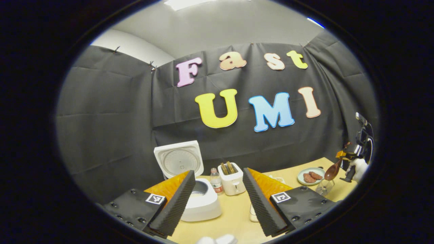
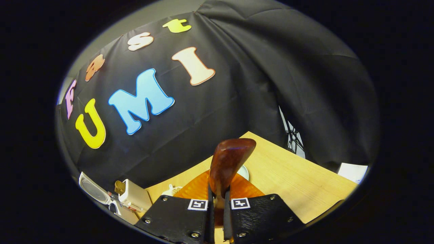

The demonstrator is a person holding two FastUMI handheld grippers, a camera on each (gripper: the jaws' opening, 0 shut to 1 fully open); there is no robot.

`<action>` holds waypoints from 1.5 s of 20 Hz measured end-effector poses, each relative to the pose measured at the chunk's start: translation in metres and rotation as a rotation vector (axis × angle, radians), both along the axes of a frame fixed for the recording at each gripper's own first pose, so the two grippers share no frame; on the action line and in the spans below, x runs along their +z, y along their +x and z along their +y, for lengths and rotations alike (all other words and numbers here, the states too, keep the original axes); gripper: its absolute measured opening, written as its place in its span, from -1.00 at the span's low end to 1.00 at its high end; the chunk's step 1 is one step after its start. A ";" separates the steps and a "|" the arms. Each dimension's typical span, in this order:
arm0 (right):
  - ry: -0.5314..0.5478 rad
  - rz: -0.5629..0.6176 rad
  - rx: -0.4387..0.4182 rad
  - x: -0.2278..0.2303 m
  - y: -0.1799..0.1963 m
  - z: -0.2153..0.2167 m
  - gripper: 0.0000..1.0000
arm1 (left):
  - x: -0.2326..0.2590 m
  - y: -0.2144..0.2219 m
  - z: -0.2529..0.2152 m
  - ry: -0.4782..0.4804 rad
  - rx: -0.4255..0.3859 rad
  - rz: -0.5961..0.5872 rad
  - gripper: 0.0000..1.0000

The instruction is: Close the left gripper, press the button to open the rice cooker; take a wooden spoon from the chopstick holder with the right hand, scoop a spoonful of rice and pour it into the rice cooker, then put the wooden spoon back into the chopstick holder.

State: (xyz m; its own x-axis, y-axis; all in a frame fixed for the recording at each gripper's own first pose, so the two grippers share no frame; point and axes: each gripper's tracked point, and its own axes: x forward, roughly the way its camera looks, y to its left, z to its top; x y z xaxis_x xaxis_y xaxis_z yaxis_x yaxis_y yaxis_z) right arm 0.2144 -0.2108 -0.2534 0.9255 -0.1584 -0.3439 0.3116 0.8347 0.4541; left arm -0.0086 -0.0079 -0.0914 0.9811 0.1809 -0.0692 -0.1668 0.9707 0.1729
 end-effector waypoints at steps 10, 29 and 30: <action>-0.018 0.125 0.022 -0.075 0.000 0.001 -0.79 | -0.001 0.005 -0.008 0.035 0.019 0.023 1.00; -0.419 0.056 0.032 0.024 -0.047 -0.003 1.00 | 0.016 0.005 0.007 0.036 -0.007 -0.021 1.00; -0.445 0.016 0.048 0.048 -0.053 0.006 0.99 | 0.019 0.006 0.011 0.032 -0.009 -0.028 0.96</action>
